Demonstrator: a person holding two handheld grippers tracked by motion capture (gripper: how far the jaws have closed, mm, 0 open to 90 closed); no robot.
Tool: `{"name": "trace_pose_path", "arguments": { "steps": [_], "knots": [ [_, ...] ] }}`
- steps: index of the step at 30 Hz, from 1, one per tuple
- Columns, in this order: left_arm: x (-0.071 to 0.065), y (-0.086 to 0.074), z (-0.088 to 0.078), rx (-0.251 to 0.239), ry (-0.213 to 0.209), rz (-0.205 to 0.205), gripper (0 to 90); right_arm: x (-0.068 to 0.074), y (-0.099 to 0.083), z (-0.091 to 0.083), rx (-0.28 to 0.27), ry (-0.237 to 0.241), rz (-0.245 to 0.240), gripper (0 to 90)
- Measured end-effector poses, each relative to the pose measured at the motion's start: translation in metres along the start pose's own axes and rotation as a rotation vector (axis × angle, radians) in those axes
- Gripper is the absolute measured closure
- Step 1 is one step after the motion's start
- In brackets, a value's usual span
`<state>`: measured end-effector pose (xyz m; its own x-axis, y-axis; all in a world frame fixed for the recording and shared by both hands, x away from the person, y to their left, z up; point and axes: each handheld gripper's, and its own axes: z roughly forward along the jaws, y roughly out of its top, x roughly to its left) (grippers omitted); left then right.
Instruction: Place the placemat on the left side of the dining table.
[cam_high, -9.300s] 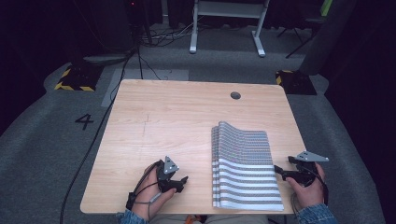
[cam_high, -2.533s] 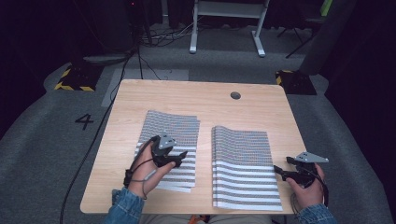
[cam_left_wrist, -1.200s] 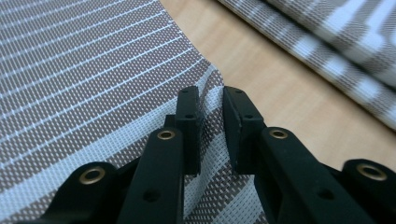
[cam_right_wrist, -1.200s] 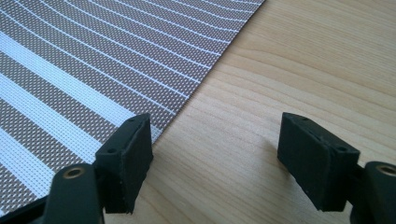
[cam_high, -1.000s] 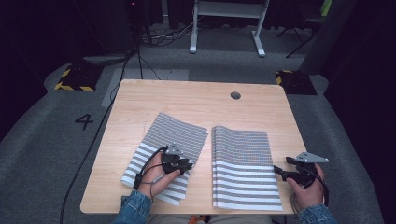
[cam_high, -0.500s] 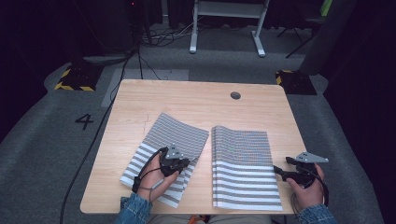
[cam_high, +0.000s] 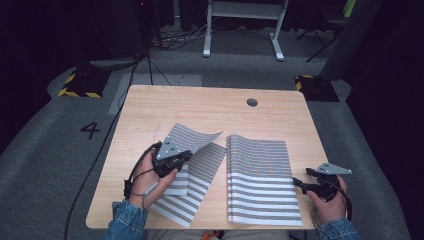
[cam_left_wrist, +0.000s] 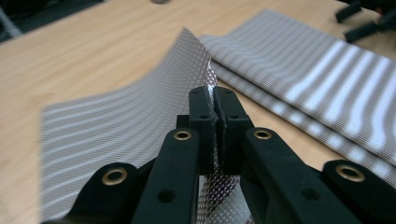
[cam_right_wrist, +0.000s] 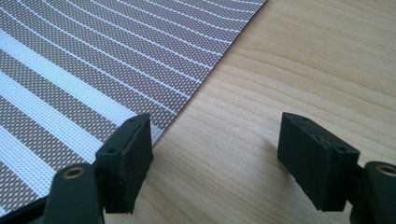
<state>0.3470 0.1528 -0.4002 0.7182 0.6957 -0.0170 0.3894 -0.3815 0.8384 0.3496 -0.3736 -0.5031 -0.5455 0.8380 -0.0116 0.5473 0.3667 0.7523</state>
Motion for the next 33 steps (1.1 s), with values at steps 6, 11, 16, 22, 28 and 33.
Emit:
{"name": "trace_pose_path", "arguments": {
  "steps": [6,11,16,22,28,33],
  "knots": [
    [0.034,0.002,-0.016,-0.043,0.116,-0.041,86.8,0.000,0.000,0.000,0.000,0.000,0.000,26.6],
    [0.062,-0.003,-0.029,-0.047,0.220,-0.051,86.8,0.000,0.000,0.000,0.000,-0.001,0.000,26.6],
    [0.090,-0.009,-0.048,-0.049,0.320,-0.070,86.6,0.000,0.000,0.000,0.000,0.000,0.000,26.6],
    [0.123,-0.021,-0.072,0.004,0.442,-0.144,76.5,0.000,0.000,0.000,0.000,-0.001,0.000,26.6],
    [0.114,-0.018,-0.086,0.035,0.610,-0.159,36.4,0.000,0.000,0.000,0.000,-0.001,-0.002,26.6],
    [0.086,-0.004,-0.071,-0.012,0.513,-0.120,34.4,0.000,0.000,0.000,0.000,-0.002,-0.001,26.5]
  ]
}}
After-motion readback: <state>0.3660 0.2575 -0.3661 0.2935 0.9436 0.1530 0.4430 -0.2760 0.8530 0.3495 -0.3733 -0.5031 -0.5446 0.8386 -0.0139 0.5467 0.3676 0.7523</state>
